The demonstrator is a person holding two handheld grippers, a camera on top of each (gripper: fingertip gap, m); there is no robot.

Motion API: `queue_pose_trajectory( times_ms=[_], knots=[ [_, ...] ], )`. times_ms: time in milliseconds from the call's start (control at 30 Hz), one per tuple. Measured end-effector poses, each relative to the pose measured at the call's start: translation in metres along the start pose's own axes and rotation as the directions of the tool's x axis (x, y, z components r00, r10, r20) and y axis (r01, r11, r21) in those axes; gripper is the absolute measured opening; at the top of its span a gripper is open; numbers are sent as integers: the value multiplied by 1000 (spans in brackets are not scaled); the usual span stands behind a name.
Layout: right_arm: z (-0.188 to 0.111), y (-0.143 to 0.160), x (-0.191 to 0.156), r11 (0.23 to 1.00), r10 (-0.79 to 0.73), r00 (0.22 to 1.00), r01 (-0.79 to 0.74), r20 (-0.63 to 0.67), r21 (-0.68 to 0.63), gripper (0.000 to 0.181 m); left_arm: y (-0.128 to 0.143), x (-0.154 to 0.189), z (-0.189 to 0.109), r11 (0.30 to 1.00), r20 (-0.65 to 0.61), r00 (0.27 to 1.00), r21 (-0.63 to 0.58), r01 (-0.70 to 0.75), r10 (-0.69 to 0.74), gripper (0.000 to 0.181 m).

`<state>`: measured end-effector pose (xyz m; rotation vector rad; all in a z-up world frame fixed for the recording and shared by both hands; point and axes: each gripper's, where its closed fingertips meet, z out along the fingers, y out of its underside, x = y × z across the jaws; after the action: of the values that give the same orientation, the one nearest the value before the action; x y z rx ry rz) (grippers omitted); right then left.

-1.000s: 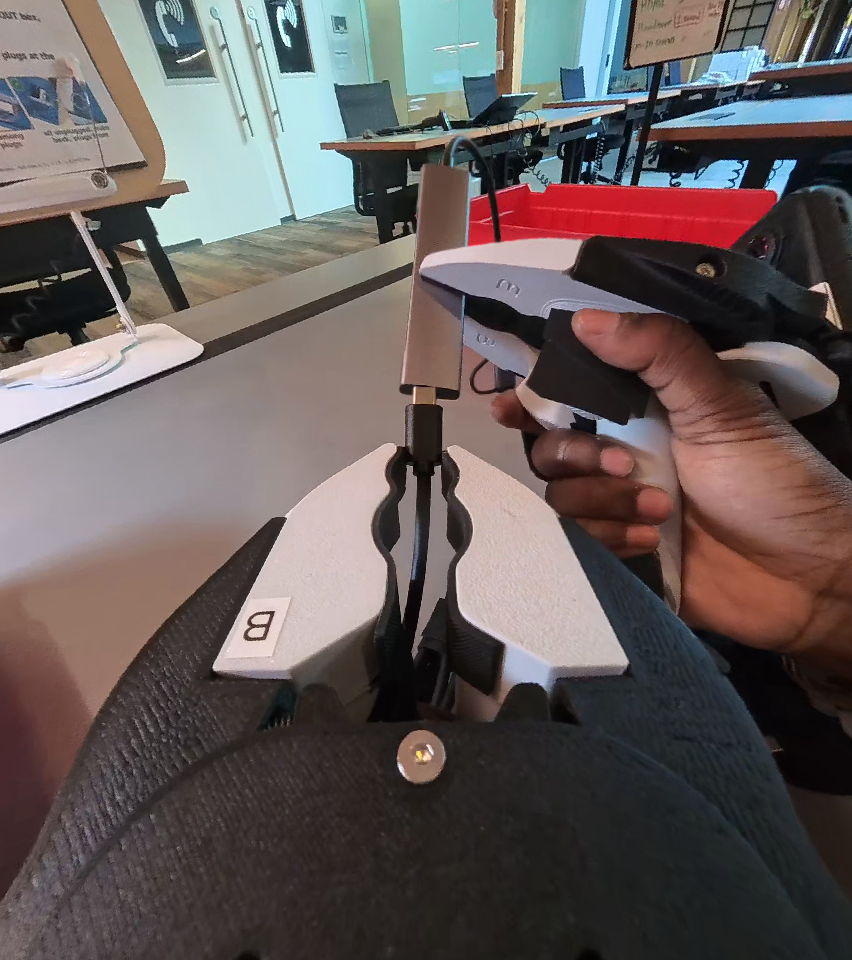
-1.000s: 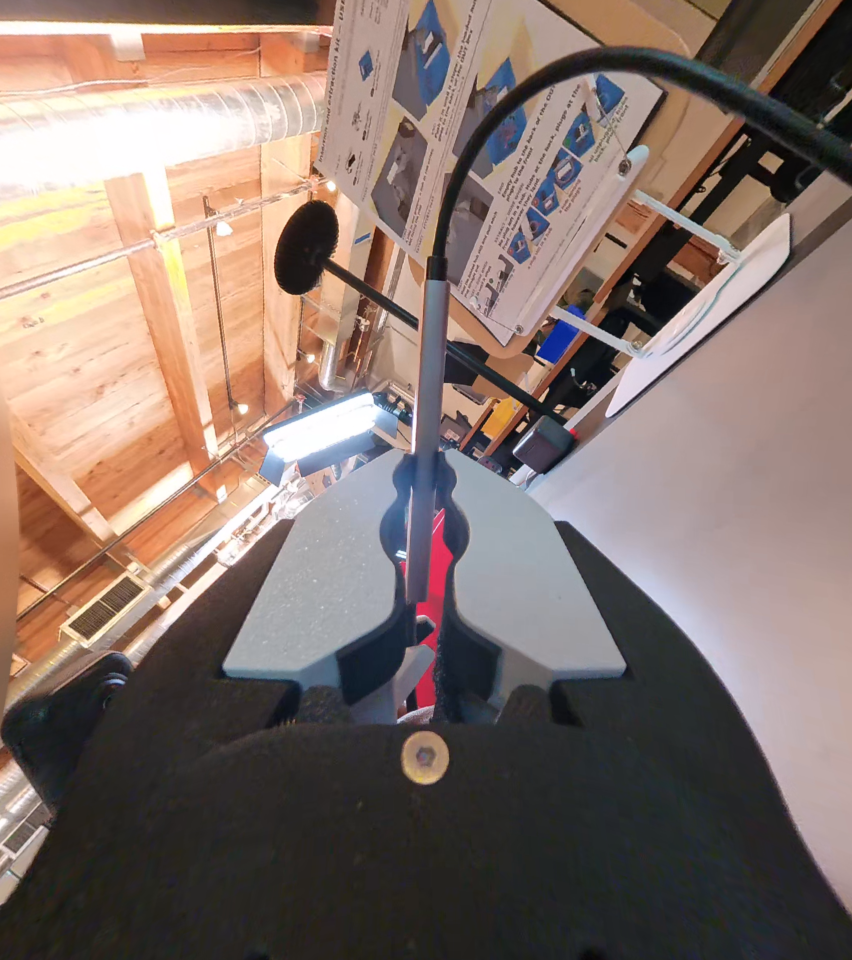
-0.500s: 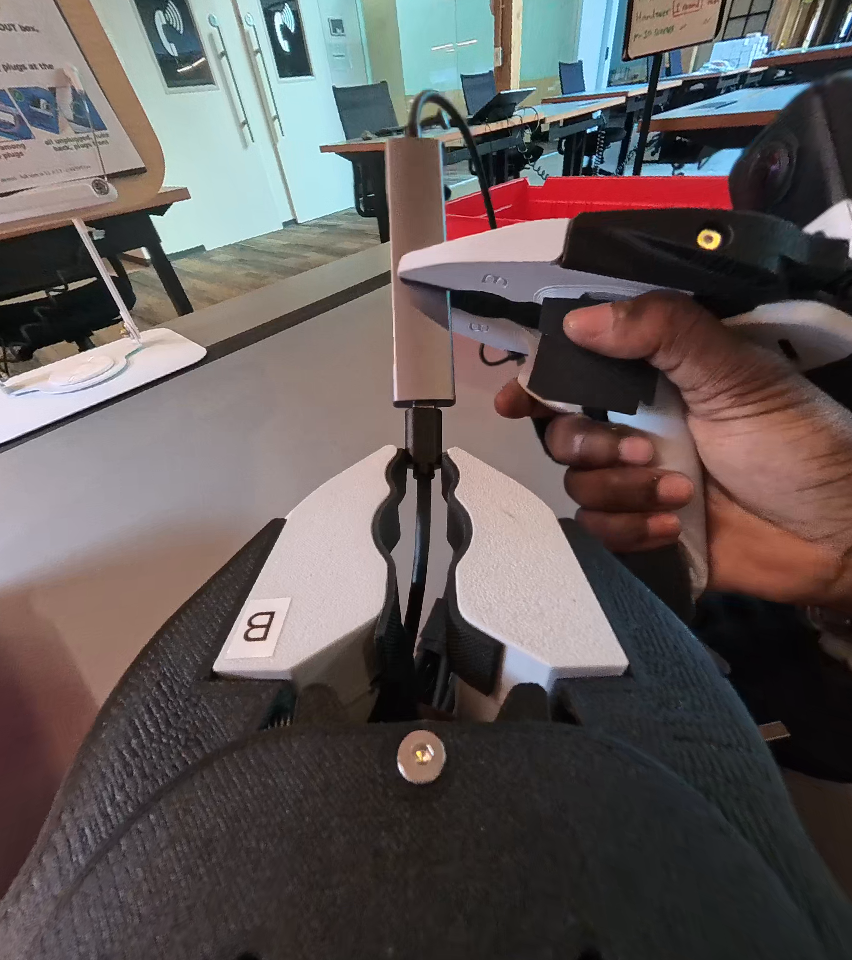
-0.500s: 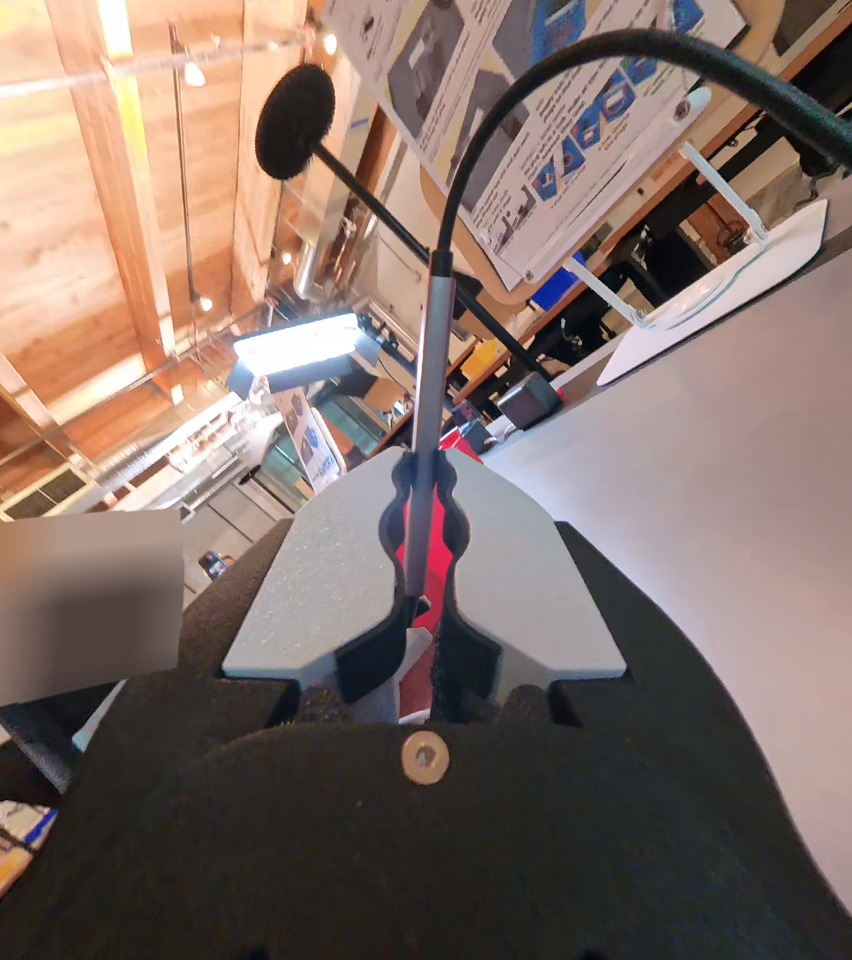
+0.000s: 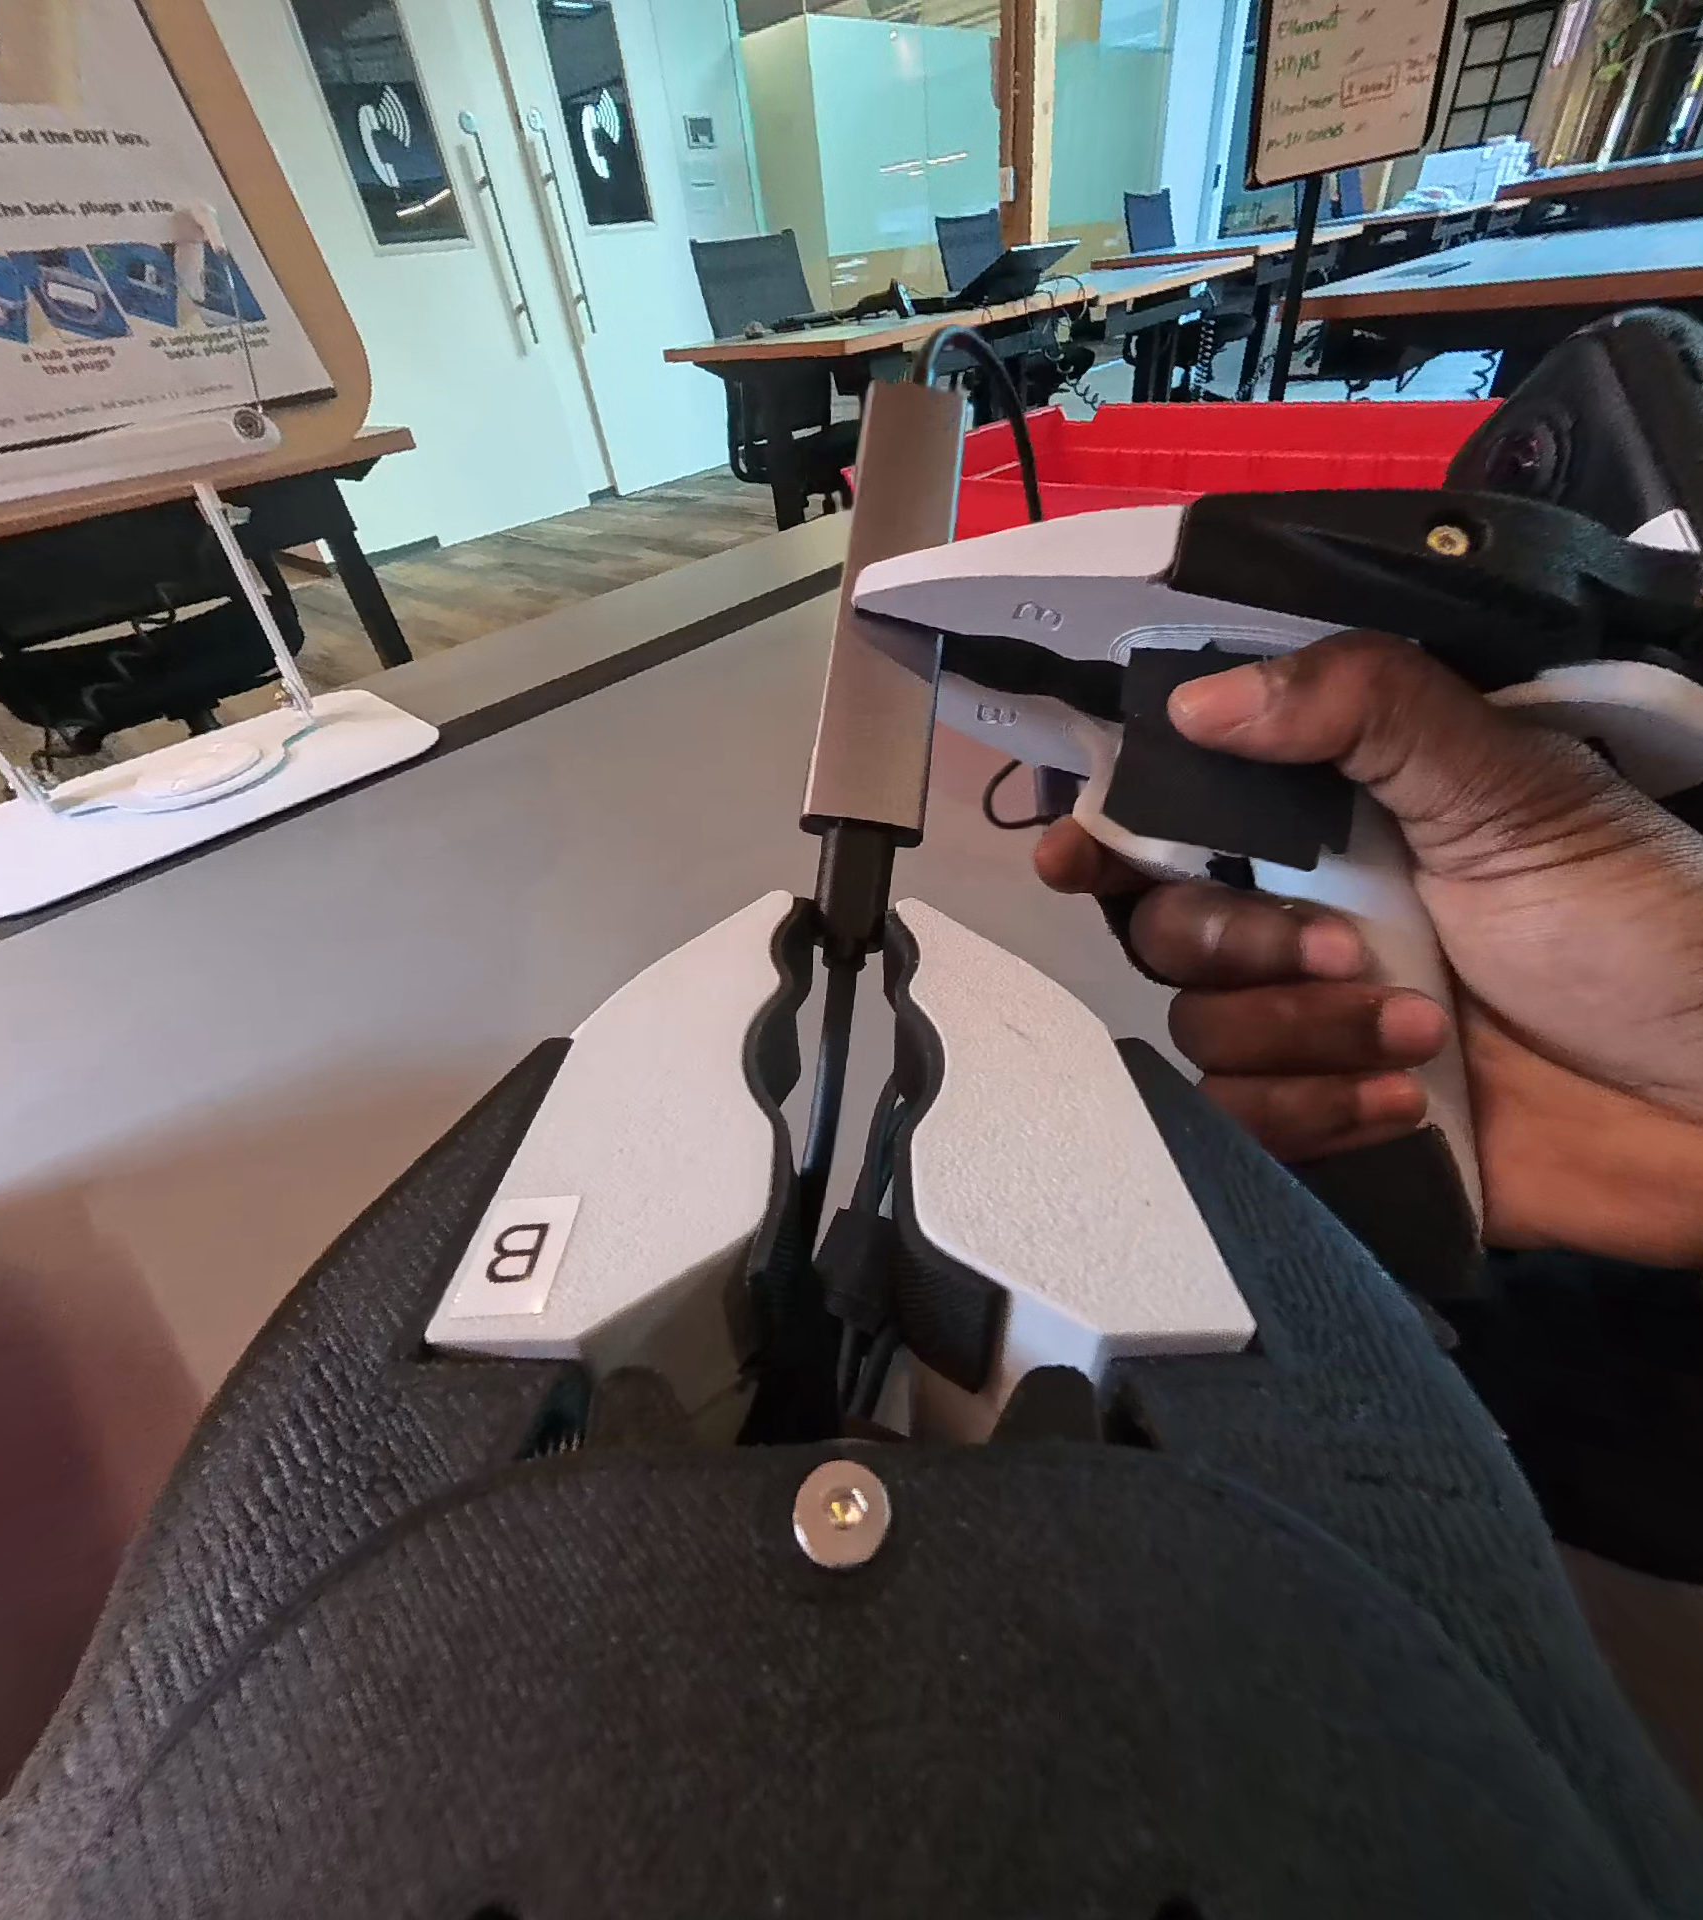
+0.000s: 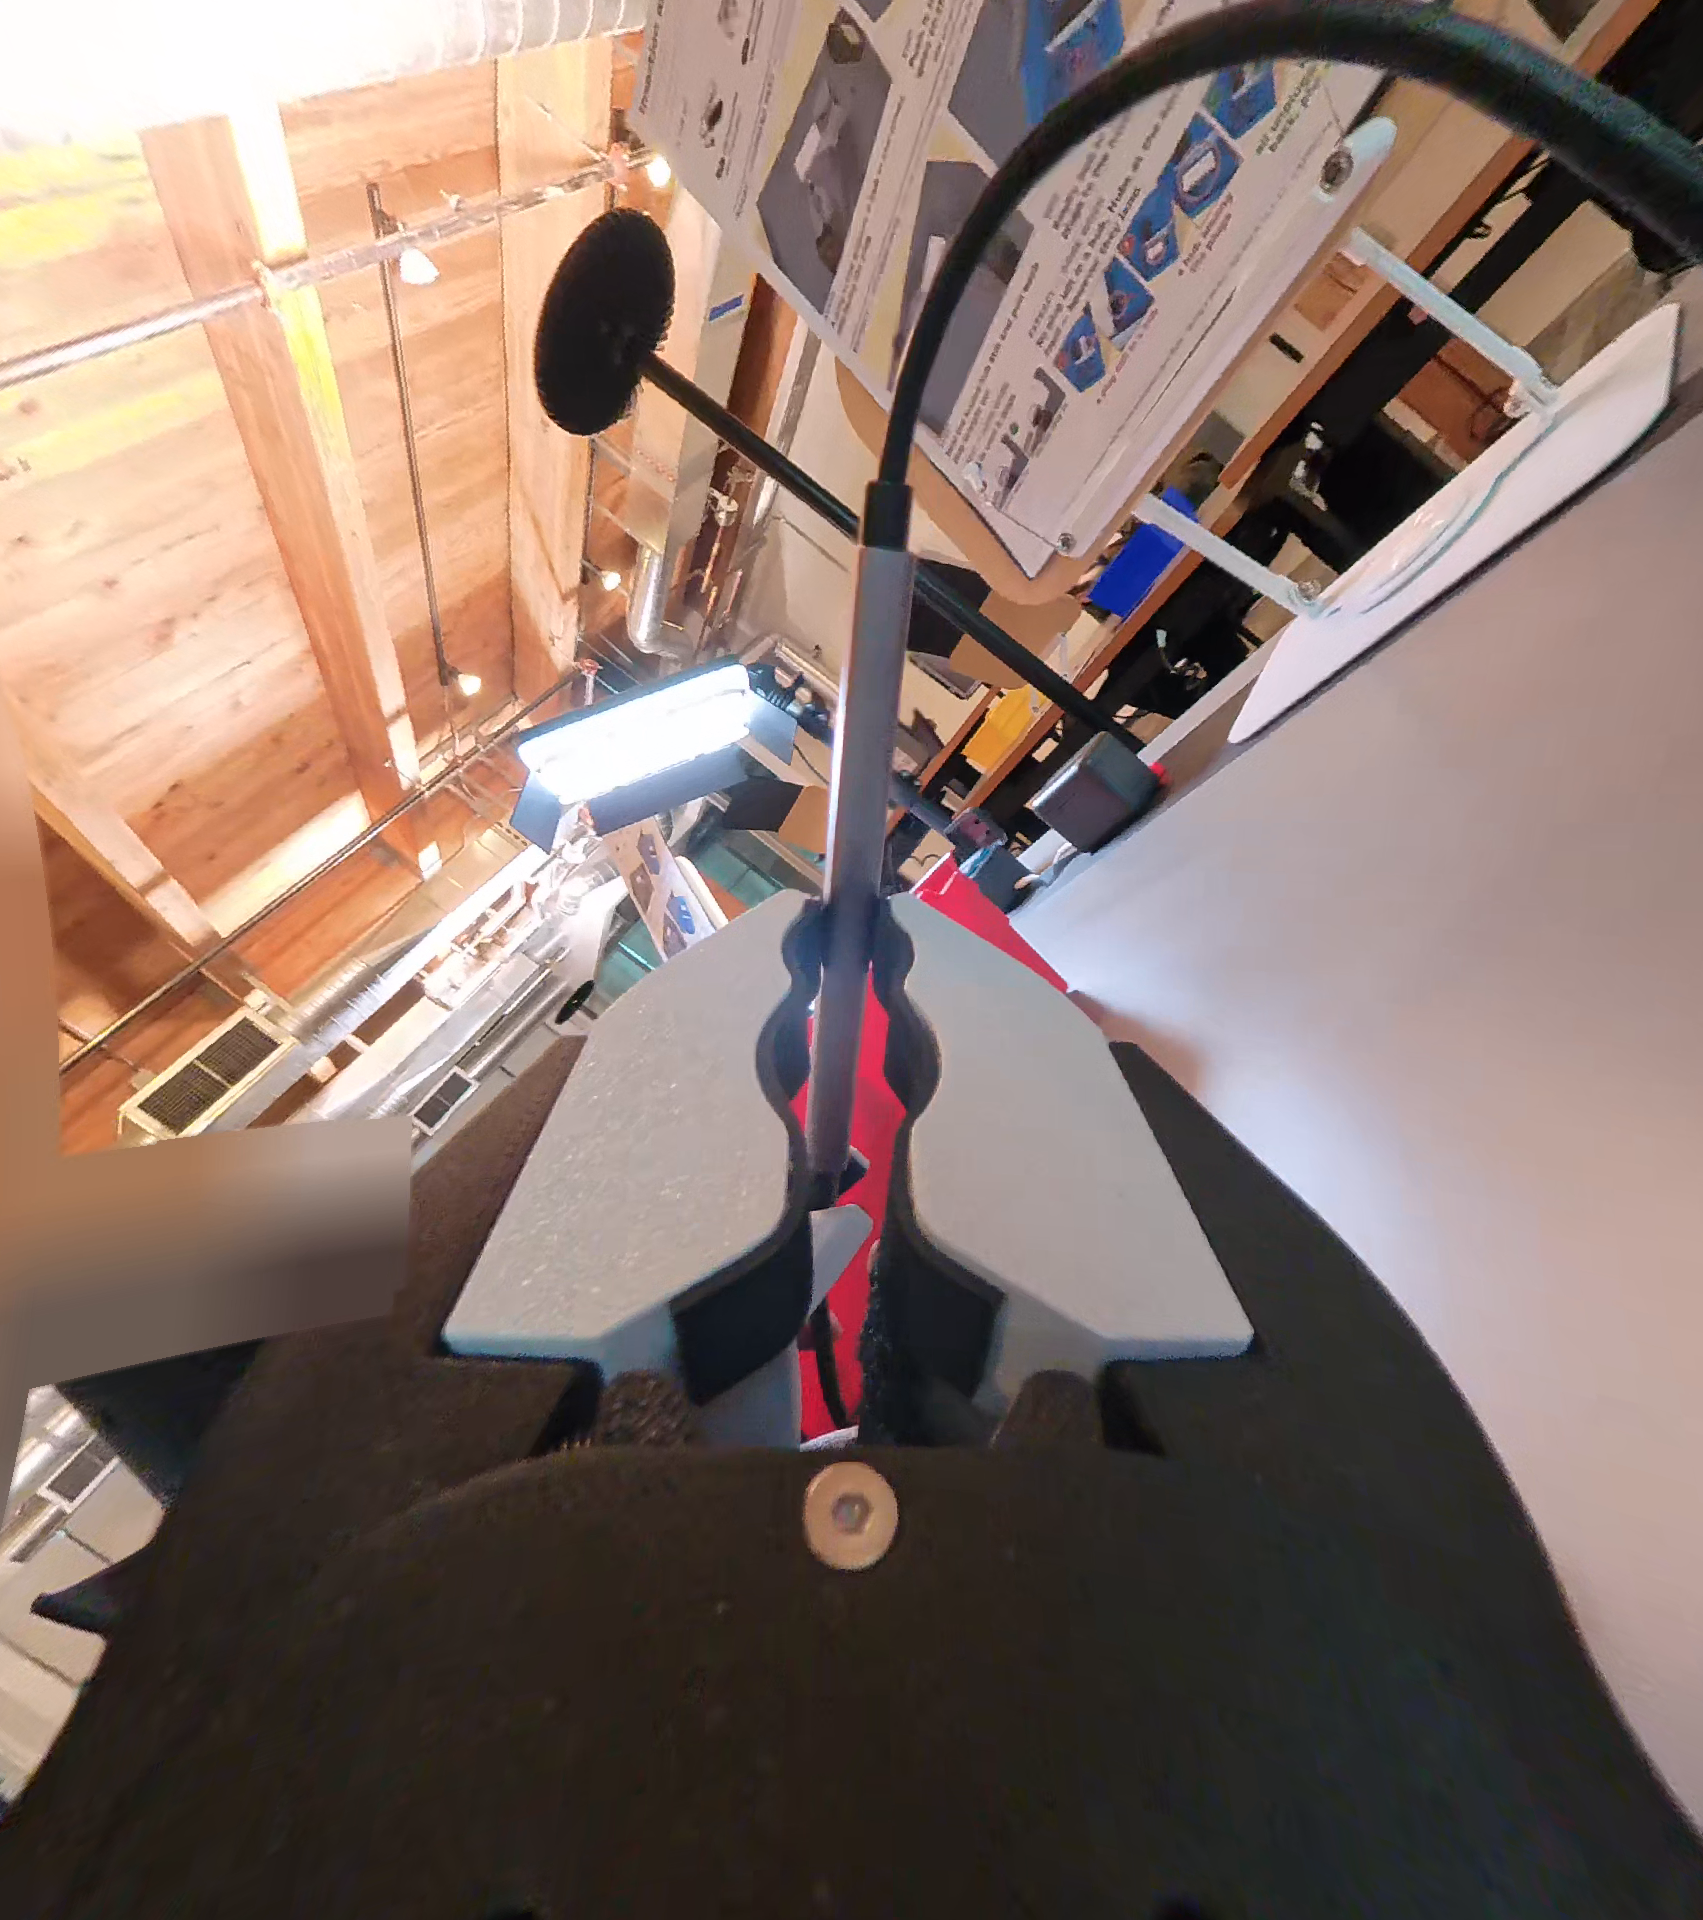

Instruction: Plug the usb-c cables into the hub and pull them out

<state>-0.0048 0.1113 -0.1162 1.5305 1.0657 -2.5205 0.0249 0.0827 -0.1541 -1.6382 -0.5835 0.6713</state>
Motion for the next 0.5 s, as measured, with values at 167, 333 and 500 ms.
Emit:
queue_pose_trajectory(
  times_ms=[167,333,500],
  knots=[
    [2,-8,-14,997,-1,992,11,123,-77,9,-9,6,0,998,-52,999,62,3,1,14],
    [3,-58,-45,976,-182,949,205,258,-66,8,-34,4,-12,963,-116,989,242,118,-92,41],
    [14,-111,-89,852,-399,827,494,396,-172,9,-53,-14,-29,904,-96,984,390,174,-148,42]
  ],
)
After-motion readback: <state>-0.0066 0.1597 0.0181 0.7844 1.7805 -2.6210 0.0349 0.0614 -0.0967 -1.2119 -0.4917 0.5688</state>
